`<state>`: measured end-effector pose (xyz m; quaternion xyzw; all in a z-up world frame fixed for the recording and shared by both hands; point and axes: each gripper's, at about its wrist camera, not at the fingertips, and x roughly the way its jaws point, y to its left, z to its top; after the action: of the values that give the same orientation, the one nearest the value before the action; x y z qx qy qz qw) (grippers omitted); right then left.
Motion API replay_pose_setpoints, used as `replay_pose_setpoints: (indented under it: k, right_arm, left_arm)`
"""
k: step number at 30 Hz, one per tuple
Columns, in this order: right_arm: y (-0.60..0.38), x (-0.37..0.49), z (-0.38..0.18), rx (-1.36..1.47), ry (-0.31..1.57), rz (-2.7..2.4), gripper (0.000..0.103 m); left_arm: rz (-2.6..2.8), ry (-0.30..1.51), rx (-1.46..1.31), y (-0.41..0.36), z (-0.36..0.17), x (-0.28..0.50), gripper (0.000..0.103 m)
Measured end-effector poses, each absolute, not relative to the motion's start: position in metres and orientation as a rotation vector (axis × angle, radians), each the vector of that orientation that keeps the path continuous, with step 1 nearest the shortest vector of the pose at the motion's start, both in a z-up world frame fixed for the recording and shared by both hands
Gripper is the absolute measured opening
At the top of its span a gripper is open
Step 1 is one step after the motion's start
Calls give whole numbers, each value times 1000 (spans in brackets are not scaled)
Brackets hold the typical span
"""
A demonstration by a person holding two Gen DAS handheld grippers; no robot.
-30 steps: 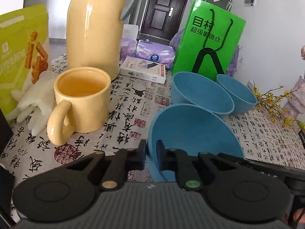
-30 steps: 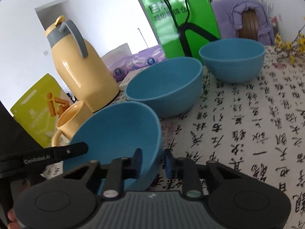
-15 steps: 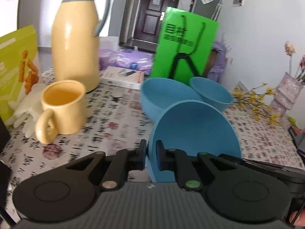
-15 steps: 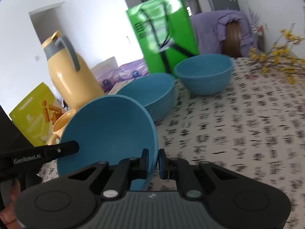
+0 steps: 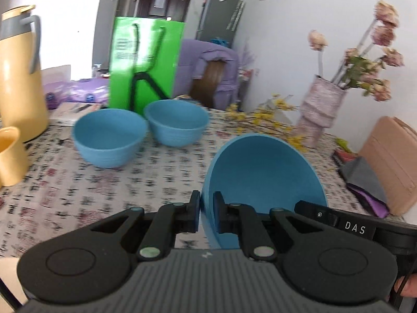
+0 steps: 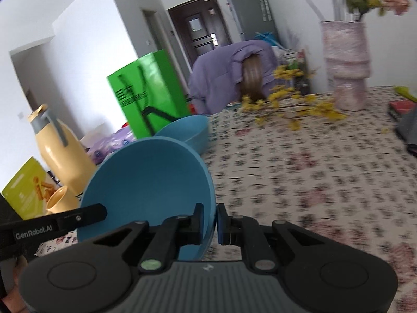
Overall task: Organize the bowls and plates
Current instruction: 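Carry both held blue bowls across the tablecloth away from the thermos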
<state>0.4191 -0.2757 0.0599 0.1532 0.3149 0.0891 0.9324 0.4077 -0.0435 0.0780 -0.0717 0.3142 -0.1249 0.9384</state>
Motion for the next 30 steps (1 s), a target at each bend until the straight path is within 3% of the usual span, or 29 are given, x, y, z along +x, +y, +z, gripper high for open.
replay_pose_setpoints:
  k: [13, 30]
  right_arm:
    - [-327, 355, 66, 307, 641, 173, 11]
    - [-320, 239, 23, 286, 734, 193, 14]
  left_arm:
    - [-274, 651, -163, -84, 83, 350, 11]
    - [-277, 781, -279, -66, 30, 253, 11]
